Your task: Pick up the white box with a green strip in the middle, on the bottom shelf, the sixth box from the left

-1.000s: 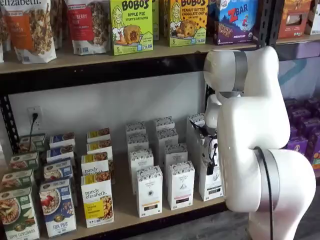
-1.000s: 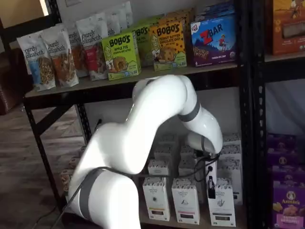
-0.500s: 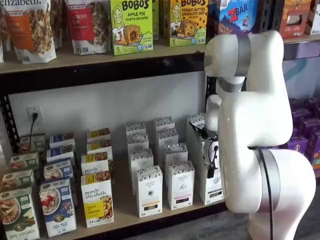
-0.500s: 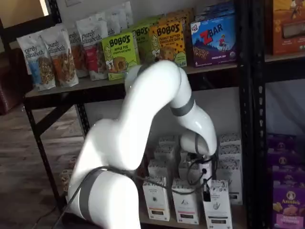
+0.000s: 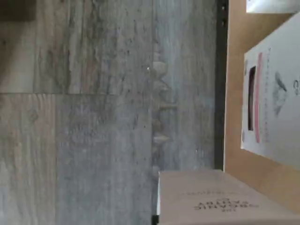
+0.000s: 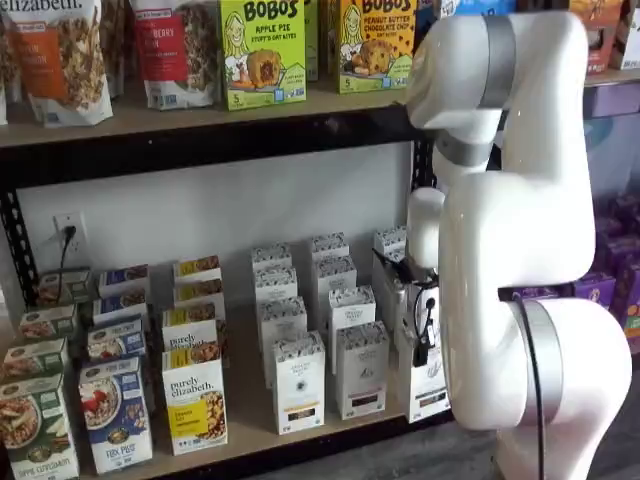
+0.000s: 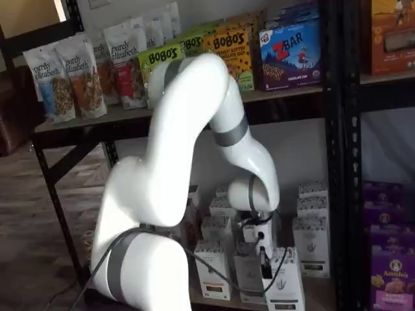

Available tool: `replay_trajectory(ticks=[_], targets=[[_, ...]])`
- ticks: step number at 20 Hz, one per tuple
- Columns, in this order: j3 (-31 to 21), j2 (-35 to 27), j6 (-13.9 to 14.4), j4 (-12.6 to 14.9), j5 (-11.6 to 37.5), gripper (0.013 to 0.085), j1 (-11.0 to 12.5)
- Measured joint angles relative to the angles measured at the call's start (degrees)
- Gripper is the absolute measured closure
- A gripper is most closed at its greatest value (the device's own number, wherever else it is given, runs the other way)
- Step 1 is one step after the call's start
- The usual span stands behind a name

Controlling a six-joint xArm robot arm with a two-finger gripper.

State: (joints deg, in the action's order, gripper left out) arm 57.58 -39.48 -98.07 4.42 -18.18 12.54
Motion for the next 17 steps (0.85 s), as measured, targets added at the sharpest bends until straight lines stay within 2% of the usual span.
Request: replay_trajectory(ticks=[2, 6, 8, 13, 17], targets=[[-3.7, 3.3, 2.1, 1.8, 0.2, 0.049, -0.4], [-11.1, 11.8, 3.7, 2.2, -1.4, 0.049, -1.7], [-14.6, 16.3, 3.5, 1.1, -2.6, 0.049, -2.6], [-21.7, 27.3, 1.7, -3.8, -6.1, 0.049, -5.2], [-26.1, 36.4, 3.1, -5.3, -9.1, 0.049, -8.0]])
